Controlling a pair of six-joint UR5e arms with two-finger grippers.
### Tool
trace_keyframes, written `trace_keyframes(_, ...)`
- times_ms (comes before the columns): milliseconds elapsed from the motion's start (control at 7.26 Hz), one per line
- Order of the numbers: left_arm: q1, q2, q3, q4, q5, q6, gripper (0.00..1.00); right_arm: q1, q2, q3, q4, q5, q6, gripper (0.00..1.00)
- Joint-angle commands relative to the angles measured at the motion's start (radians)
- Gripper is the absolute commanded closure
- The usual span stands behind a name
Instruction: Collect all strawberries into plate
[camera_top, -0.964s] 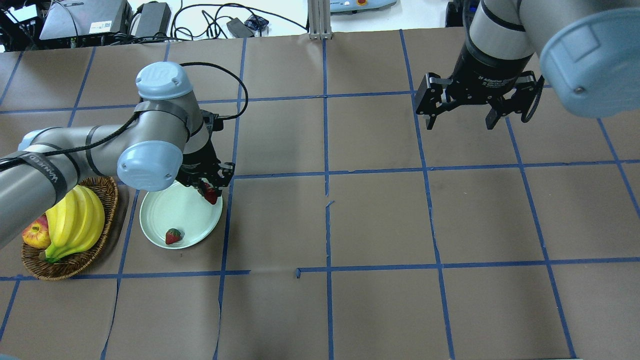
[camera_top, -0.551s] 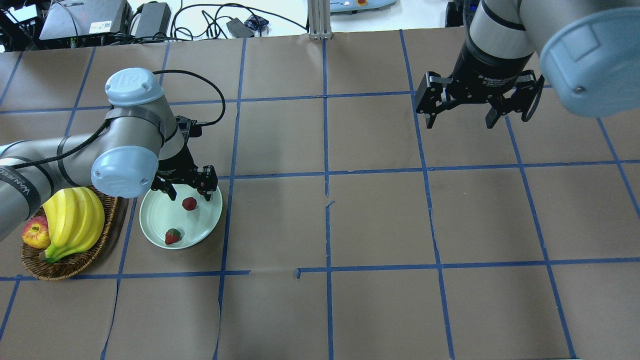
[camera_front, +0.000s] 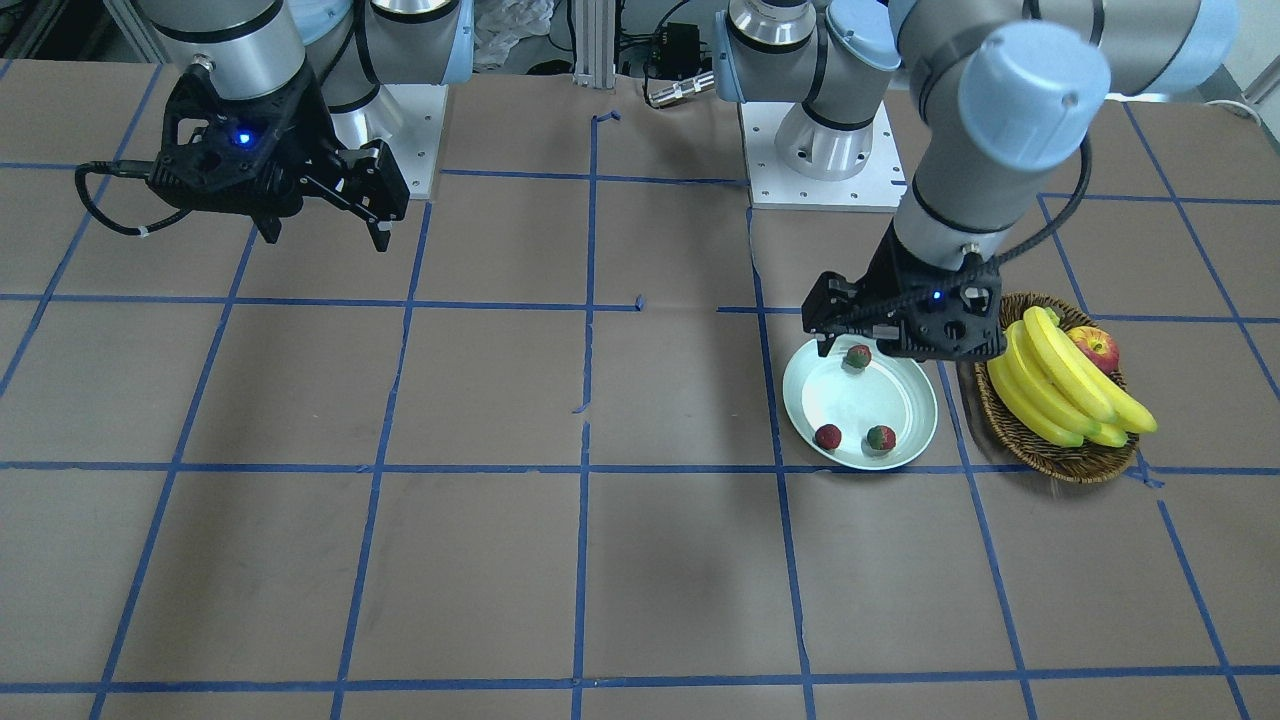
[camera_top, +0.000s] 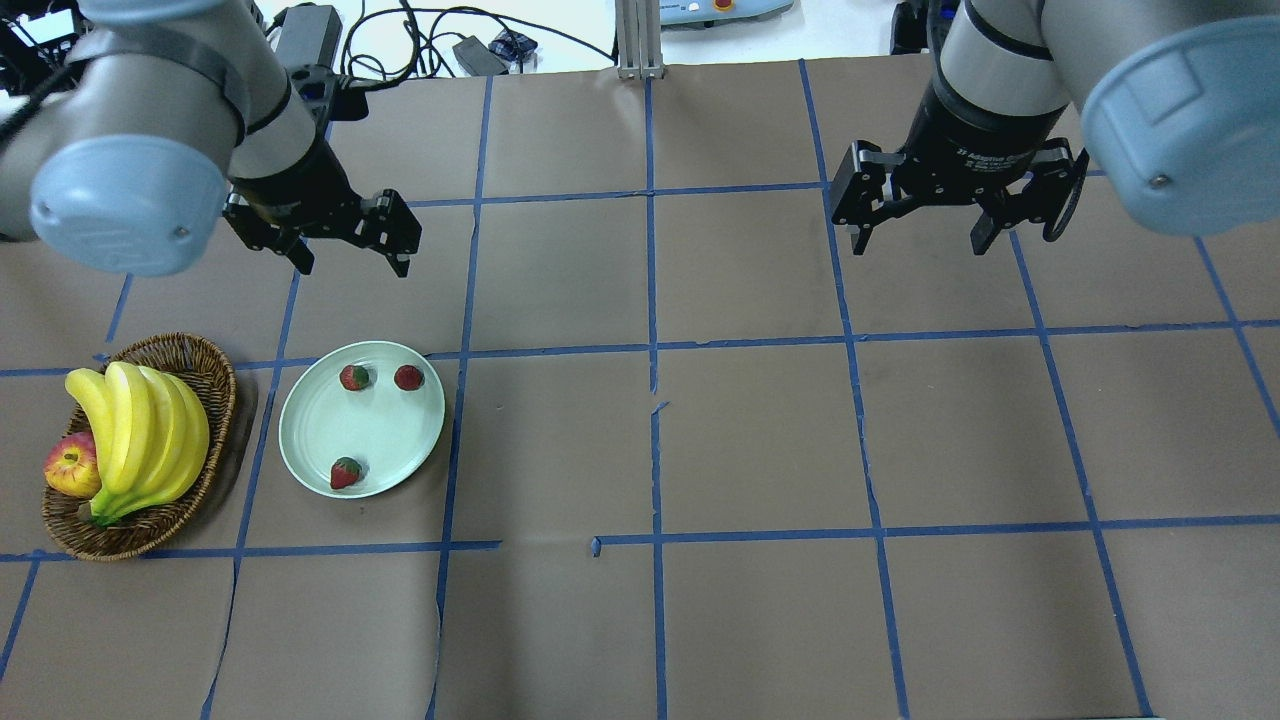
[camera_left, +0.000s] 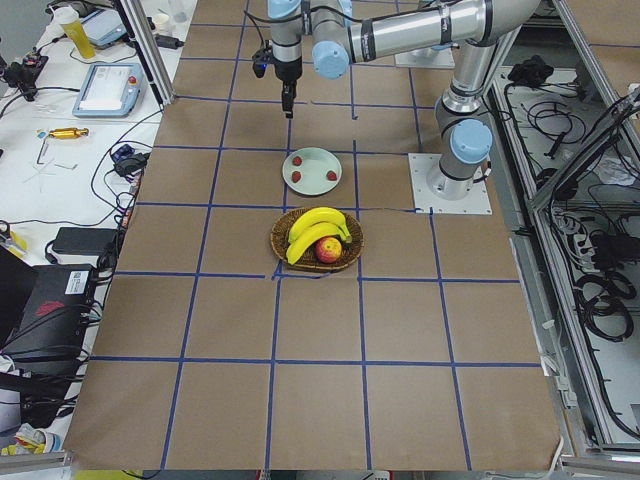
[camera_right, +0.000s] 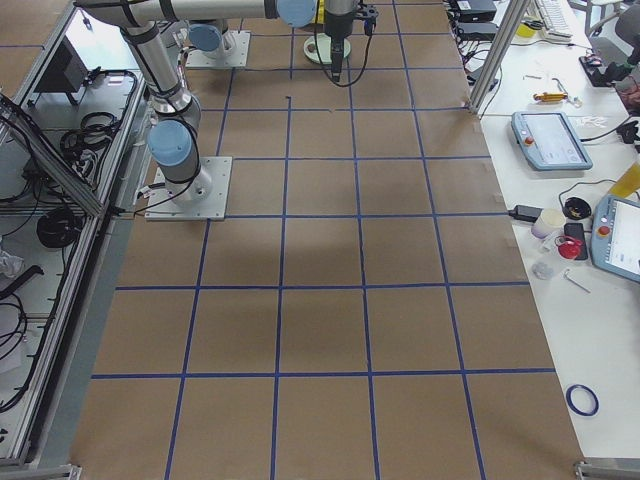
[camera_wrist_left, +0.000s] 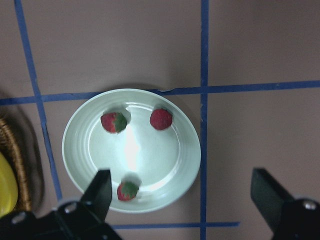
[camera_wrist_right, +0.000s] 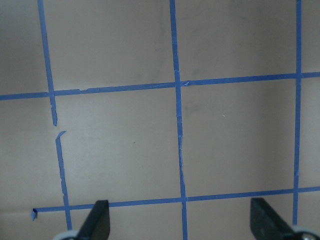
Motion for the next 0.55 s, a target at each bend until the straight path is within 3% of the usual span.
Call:
trace_keyframes(0, -0.041, 0.071, 0.086, -0.109, 0.004, -0.008, 0.0, 0.0, 0.002, 0.007, -0.004, -0.003, 0.004, 0.0)
trace_keyframes(413, -0.047, 0.099, 0.071, -0.095, 0.008, 0.001, 0.0, 0.0, 0.001, -0.014, 0.041, 0.0, 0.107, 0.0)
